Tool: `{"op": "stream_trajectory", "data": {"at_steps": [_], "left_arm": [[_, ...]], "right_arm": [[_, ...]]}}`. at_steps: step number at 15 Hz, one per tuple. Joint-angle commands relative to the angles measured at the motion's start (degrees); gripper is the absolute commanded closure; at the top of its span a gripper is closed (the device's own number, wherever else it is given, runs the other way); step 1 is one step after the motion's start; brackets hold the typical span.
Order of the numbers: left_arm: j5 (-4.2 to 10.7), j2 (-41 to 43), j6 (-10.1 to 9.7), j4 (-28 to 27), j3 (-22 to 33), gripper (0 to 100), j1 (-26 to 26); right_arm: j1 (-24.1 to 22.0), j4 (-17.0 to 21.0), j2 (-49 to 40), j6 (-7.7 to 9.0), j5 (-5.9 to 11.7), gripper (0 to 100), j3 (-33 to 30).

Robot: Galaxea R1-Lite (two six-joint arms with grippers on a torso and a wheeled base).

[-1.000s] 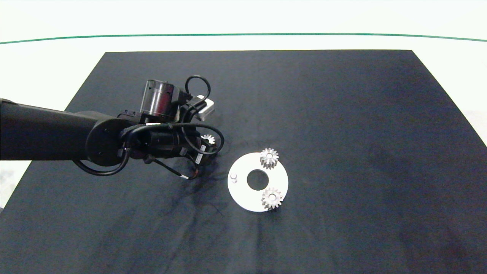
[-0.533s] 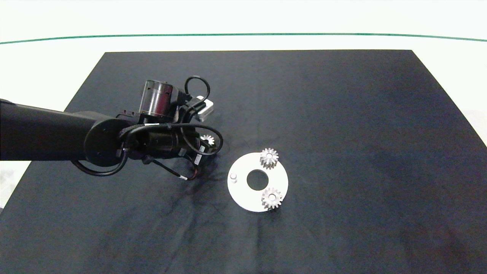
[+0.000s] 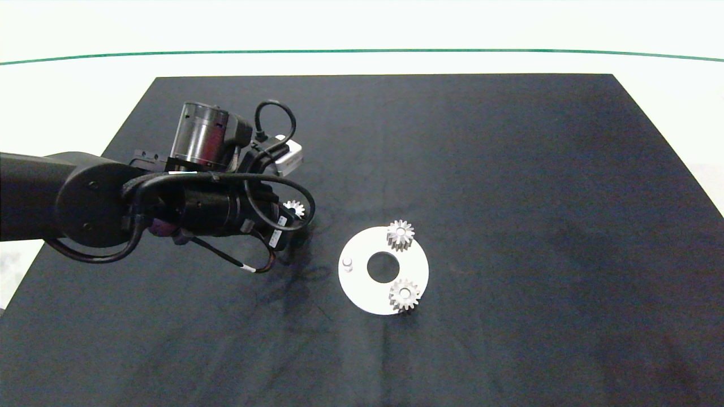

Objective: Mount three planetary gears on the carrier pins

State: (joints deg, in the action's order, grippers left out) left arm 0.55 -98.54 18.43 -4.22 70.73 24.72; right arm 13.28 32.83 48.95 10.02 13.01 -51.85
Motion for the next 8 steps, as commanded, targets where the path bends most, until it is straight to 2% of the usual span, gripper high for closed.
{"op": "stream_trajectory", "data": {"at_steps": [1,3,5,8], "left_arm": [[0.59,5.9,0.02,0.09,-3.85,96,1.12],[3.32,9.15,-0.06,0.09,-6.75,96,3.84],[4.29,11.17,-0.33,0.09,-8.68,96,6.13],[4.72,12.14,-0.59,0.09,-10.17,96,8.5]], "right_arm": [[0.87,0.22,-1.4,0.09,0.09,0,0.17],[0.87,0.39,-2.1,0.17,0.18,0,0.25],[0.96,0.39,-2.54,0.26,0.18,0,0.52],[0.96,0.31,-2.54,0.44,0.18,0,0.52]]}}
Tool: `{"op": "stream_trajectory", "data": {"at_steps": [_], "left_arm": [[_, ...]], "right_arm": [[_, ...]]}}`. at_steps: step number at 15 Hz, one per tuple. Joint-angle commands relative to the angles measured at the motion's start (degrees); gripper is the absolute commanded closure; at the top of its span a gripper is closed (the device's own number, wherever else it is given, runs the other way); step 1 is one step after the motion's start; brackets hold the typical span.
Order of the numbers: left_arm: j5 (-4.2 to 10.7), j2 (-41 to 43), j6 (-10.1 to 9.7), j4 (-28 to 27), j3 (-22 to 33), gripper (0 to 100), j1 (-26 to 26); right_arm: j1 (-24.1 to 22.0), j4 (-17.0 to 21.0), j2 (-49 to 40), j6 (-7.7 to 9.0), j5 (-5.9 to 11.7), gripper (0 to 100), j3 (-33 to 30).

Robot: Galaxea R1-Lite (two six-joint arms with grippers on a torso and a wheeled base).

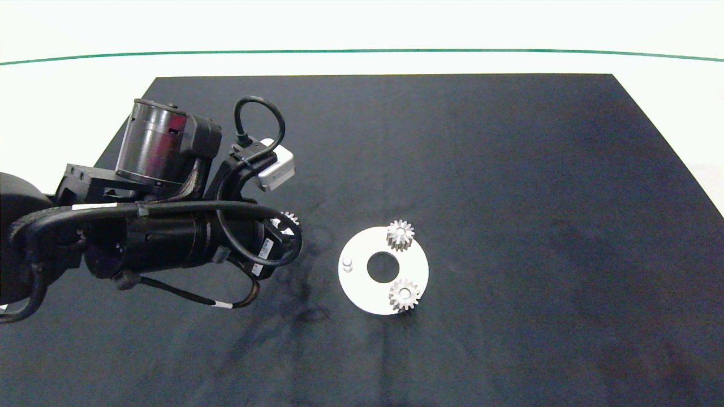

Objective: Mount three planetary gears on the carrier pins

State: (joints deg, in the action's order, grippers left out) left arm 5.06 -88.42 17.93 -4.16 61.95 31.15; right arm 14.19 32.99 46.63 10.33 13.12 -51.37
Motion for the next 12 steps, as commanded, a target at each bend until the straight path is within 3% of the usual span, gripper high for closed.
{"op": "stream_trajectory", "data": {"at_steps": [1,3,12], "left_arm": [[0.21,2.02,-0.35,0.11,-2.19,96,3.13],[0.92,1.93,-1.06,0.29,-3.51,96,4.45],[0.92,-0.18,-2.29,2.93,-4.38,96,7.26]], "right_arm": [[0.05,0.15,-0.22,0.13,0.07,0,0.13],[-0.04,0.06,-0.22,0.13,0.24,0,0.22],[0.05,-0.56,0.48,0.13,0.15,0,1.01]]}}
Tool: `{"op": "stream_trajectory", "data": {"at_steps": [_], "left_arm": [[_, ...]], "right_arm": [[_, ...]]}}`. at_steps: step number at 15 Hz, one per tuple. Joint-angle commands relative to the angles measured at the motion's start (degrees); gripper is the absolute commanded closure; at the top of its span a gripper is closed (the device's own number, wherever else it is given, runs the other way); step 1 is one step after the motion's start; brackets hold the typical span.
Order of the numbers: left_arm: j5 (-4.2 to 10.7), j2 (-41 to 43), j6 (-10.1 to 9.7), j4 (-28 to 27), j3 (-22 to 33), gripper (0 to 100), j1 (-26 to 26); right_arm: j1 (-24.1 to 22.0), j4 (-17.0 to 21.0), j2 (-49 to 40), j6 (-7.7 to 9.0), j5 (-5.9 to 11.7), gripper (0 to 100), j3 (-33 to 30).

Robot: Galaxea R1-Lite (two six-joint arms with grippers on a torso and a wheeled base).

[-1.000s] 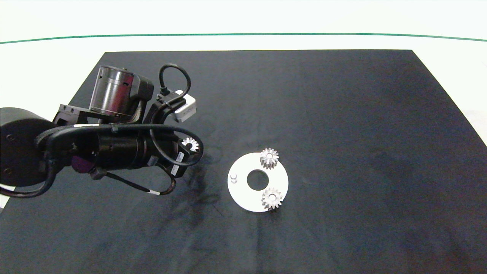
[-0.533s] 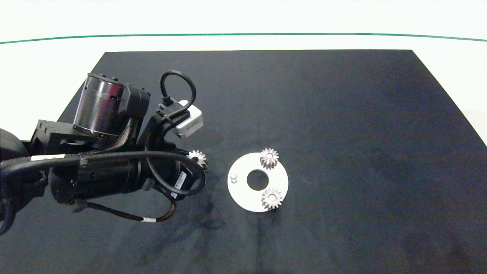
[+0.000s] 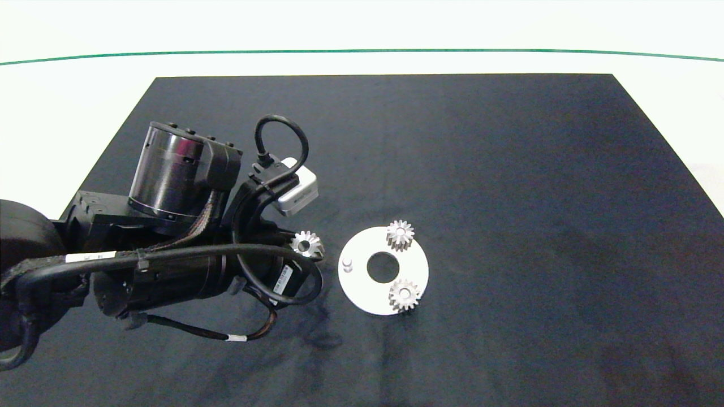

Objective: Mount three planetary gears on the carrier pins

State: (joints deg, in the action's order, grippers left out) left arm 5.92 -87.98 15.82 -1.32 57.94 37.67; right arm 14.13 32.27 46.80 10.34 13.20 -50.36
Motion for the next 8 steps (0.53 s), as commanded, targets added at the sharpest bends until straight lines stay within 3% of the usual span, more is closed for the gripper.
{"op": "stream_trajectory", "data": {"at_steps": [1,5,8], "left_arm": [[0.14,-0.61,-0.44,0.09,-0.46,96,1.27],[2.16,-1.58,-0.18,1.76,0.07,96,1.88],[2.25,-1.67,-0.18,2.63,0.15,96,2.41]], "right_arm": [[0.11,0.16,0.4,0.12,0.07,0,0.0],[0.11,0.16,0.4,0.12,0.07,0,0.0],[0.11,0.16,0.05,0.12,0.16,0,0.0]]}}
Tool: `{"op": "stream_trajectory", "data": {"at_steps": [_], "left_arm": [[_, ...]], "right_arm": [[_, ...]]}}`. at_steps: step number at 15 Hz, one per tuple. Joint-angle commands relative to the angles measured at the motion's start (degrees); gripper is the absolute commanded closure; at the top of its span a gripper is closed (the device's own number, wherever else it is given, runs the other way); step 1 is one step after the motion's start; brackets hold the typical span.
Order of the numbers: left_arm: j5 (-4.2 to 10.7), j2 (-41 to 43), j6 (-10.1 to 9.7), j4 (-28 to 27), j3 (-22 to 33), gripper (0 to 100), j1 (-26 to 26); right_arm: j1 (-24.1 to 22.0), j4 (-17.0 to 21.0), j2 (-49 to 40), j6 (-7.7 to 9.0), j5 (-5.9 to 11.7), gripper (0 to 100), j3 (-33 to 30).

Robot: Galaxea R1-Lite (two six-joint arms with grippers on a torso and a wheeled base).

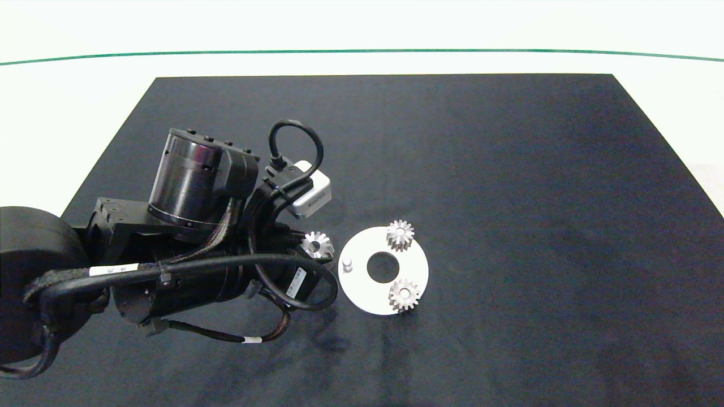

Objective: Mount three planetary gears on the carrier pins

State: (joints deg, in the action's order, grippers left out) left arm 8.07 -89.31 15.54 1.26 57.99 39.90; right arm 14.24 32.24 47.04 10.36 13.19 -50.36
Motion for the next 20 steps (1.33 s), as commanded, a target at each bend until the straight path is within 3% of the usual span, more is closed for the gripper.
{"op": "stream_trajectory", "data": {"at_steps": [1,20], "left_arm": [[0.1,-0.69,0.1,0.06,0.19,96,0.27],[0.98,-7.28,-0.43,2.08,4.68,96,6.24]], "right_arm": [[0.0,0.19,-0.46,0.1,0.17,0,0.0],[-0.18,-0.52,-0.73,0.1,0.26,0,-0.18]]}}
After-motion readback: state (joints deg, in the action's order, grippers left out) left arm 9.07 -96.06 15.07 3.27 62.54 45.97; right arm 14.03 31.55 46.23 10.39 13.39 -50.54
